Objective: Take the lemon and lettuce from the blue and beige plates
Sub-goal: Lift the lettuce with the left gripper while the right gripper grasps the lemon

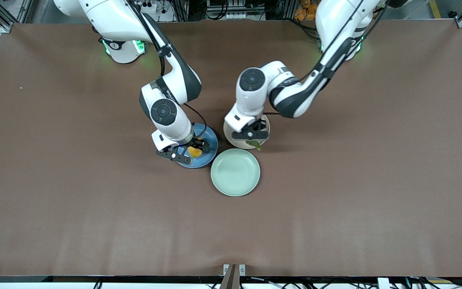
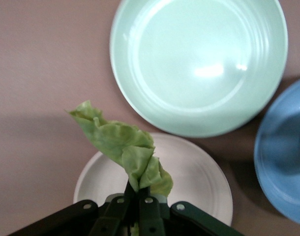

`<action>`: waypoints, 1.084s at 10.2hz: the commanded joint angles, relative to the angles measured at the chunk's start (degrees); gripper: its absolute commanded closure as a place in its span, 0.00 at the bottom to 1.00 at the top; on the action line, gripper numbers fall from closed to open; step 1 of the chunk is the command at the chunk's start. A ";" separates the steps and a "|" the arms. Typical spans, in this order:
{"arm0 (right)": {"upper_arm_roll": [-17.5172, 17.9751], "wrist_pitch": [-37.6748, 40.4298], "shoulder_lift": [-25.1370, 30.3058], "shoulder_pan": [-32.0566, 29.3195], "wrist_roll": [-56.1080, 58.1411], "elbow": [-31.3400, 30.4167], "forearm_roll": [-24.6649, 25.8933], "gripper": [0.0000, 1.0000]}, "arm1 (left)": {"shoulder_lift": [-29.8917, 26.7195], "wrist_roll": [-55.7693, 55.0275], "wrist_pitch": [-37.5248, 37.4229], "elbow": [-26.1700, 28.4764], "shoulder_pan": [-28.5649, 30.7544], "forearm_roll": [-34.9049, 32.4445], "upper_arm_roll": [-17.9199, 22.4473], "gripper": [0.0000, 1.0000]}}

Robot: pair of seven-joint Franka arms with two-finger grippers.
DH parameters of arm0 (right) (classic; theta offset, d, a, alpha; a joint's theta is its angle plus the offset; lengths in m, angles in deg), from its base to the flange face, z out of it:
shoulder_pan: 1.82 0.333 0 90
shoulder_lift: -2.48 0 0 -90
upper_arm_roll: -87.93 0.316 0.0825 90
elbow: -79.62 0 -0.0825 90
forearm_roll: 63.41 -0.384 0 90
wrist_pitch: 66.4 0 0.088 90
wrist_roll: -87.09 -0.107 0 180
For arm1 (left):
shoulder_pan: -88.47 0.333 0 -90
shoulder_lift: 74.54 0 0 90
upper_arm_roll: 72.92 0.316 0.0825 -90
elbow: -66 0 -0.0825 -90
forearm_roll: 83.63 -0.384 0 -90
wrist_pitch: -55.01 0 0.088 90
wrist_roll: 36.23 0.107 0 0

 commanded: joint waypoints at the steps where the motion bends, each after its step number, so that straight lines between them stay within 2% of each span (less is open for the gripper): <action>1: -0.46 -4.37 0.36 1.25 -0.70 -3.30 -0.91 0.00 | -0.40 3.54 -2.76 -2.33 3.67 -0.81 -0.24 1.00; 4: -0.46 -7.53 -2.18 2.13 -1.83 -3.48 -0.91 0.00 | -0.40 8.11 -3.21 -3.30 8.42 -0.81 -0.24 1.00; 8: -0.54 -10.88 -4.12 3.44 -1.84 -4.71 -0.91 0.00 | 0.48 21.63 -4.79 -3.22 17.19 -0.98 -0.06 1.00; 11: -0.55 -12.29 -5.53 3.97 -1.75 -5.06 -0.74 0.00 | 1.44 28.49 -4.70 -3.31 21.25 -0.98 -0.06 1.00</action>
